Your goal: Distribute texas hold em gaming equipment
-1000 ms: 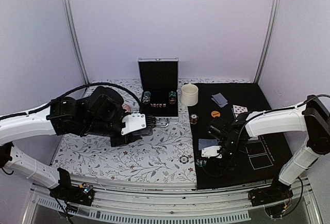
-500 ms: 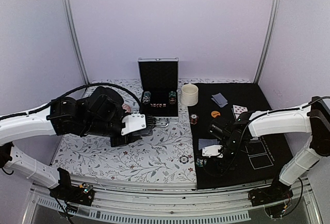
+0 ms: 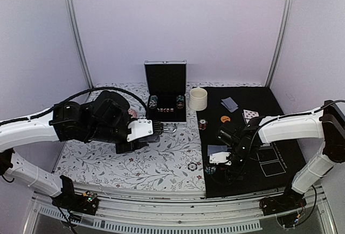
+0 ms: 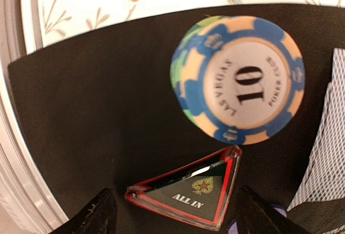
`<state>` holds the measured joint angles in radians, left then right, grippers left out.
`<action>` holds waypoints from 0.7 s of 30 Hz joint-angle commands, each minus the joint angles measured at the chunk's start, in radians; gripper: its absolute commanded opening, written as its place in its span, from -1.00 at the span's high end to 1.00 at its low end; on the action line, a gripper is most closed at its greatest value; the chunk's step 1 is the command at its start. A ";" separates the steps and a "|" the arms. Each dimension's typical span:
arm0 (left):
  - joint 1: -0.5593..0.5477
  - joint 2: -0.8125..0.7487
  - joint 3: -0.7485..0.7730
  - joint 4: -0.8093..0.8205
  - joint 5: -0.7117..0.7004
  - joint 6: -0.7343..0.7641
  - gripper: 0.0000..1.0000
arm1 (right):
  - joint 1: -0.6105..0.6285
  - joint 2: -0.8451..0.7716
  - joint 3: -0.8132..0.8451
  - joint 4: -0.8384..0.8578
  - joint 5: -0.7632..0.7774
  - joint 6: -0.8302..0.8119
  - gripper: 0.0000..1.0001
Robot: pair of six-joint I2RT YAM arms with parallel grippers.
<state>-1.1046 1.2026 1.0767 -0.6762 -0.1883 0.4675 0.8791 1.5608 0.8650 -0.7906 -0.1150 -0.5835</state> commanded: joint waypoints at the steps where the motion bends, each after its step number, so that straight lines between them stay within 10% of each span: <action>1: 0.014 0.006 0.003 0.003 0.022 0.005 0.15 | 0.009 -0.011 0.041 0.020 0.007 0.016 -0.80; 13: 0.009 0.032 0.018 0.005 -0.007 0.019 0.15 | -0.078 -0.415 0.147 0.448 0.077 0.405 -0.98; 21: 0.001 0.074 0.061 0.013 -0.017 0.033 0.16 | -0.134 -0.240 0.107 0.956 -0.471 1.167 -0.98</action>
<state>-1.1038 1.2629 1.0889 -0.6773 -0.1963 0.4854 0.7425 1.1713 0.9977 -0.1360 -0.2661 0.1287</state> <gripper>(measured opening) 0.421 0.988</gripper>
